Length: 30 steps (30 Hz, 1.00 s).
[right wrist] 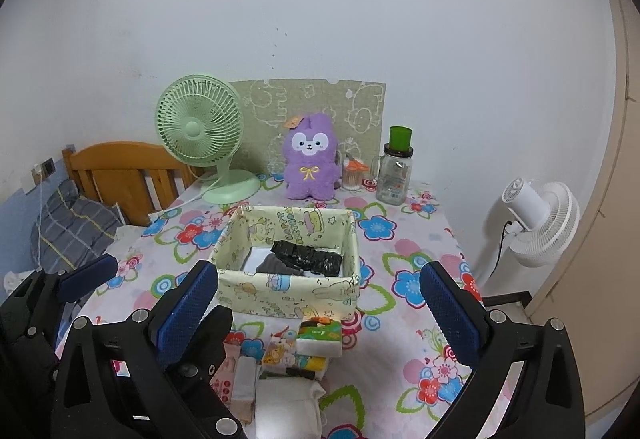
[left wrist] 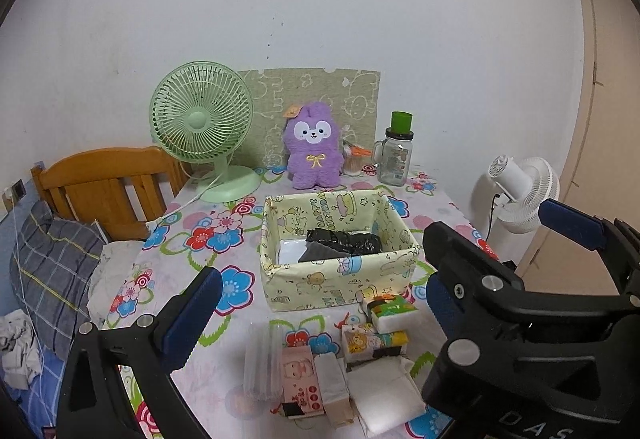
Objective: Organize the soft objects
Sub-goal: 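Open both tools to release the pouch and umbrella, then withdraw, then grasp the white rolled cloth with the left tool while the right tool grasps the white cloth bag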
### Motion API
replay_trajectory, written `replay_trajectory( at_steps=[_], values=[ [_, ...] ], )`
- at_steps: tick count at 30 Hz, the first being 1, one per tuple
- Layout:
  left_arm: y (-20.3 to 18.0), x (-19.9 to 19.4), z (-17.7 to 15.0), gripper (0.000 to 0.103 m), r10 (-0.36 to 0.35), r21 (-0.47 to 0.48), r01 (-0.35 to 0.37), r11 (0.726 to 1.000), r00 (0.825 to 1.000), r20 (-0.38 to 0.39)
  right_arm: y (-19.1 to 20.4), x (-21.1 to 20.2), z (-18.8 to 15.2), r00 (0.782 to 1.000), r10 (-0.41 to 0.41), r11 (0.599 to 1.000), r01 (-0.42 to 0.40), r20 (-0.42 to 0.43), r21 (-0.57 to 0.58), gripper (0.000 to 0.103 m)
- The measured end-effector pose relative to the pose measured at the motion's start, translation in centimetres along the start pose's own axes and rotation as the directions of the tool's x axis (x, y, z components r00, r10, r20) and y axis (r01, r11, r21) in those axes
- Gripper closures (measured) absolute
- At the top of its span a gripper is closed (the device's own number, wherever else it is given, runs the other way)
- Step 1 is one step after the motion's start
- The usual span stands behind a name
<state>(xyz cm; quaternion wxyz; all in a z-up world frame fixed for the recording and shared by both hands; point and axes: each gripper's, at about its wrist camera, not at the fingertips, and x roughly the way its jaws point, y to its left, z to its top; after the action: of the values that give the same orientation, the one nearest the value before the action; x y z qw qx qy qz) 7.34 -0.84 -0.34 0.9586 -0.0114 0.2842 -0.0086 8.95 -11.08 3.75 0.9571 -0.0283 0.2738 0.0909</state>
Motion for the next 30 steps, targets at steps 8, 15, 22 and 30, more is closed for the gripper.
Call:
replay_trajectory(
  at_steps=[8,15,22,30],
  values=[
    [-0.5,-1.2,-1.2,0.000,-0.001,0.007,0.001,1.000,1.000,0.000,0.1,-1.5,-1.3,1.000,-0.003,1.000,0.003,0.016,0.000,0.000],
    [-0.6,-1.8,-2.4,0.000,0.000,0.003,0.000,1.000,1.000,0.001,0.0,-2.3,-2.5,0.999,-0.021,1.000,0.021,0.029,0.015,0.000],
    [-0.6,-1.6,-3.7,0.000,-0.024,-0.002,0.024,1.000,1.000,-0.009,-0.2,-2.1,-4.2,1.000,0.010,1.000,-0.011,0.005,0.029,0.000],
    [-0.4,-0.5,-5.5,0.000,-0.032,-0.011,0.032,0.999,0.999,-0.024,0.1,-1.1,-6.0,1.000,0.009,1.000,-0.009,0.000,0.006,0.000]
  ],
)
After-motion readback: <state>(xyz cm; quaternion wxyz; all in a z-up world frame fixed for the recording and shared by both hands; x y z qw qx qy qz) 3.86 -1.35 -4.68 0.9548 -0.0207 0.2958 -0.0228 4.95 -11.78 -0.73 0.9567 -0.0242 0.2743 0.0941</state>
